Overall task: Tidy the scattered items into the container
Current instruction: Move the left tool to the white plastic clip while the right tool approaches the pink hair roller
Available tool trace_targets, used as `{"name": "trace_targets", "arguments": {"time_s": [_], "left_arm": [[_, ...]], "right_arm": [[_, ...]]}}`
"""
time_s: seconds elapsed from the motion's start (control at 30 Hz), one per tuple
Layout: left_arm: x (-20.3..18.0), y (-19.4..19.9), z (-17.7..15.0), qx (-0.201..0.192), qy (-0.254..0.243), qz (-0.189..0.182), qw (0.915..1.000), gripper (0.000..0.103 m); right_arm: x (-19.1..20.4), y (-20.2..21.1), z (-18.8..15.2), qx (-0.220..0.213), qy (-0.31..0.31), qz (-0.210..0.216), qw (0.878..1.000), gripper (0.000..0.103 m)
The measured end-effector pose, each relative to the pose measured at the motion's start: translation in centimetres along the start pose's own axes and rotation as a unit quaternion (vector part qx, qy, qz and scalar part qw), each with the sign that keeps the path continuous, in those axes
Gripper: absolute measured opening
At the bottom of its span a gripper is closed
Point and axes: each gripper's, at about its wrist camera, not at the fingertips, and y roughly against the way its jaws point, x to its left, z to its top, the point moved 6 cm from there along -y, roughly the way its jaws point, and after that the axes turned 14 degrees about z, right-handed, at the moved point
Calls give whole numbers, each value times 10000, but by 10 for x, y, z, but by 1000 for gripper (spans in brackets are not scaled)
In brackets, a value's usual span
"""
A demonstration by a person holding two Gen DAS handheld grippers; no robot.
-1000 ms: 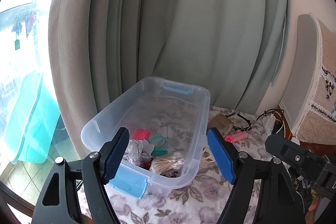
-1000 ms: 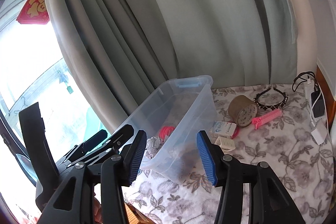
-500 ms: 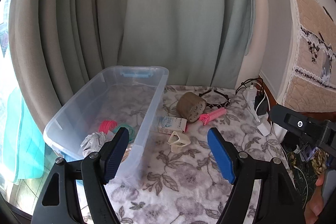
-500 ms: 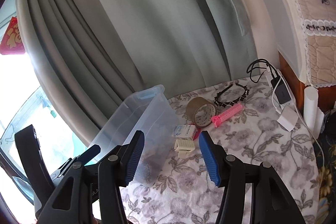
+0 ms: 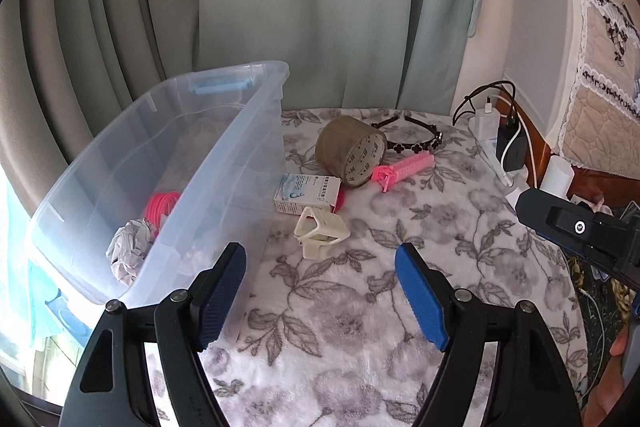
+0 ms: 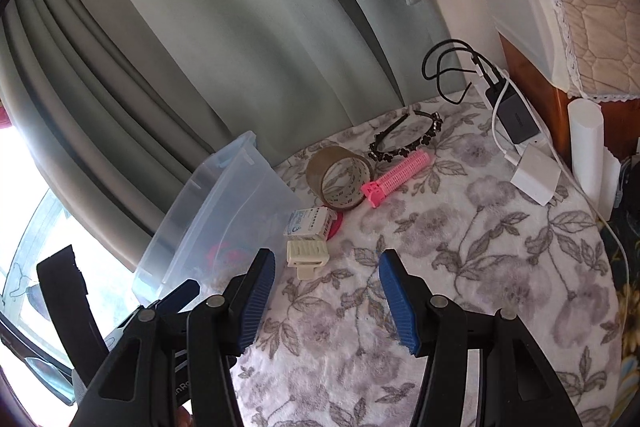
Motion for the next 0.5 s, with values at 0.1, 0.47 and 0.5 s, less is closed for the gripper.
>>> {"name": "trace_targets", "arguments": {"time_s": [0.1,0.47,0.5], "left_arm": [[-15,-9,-1,-34,-196,3,9998,78],[-40,-60,-3,-24,-532,420,9977,78],[-41,-65,-3,-15,-541,449,9975,78]], "right_arm": [[-17,-11,-1,102,-143,-89,9998,58],[-59,-45,-4,543,-397,-348,9971,58],[-61,-49,-4,570,-406,-363,9969,58]]}}
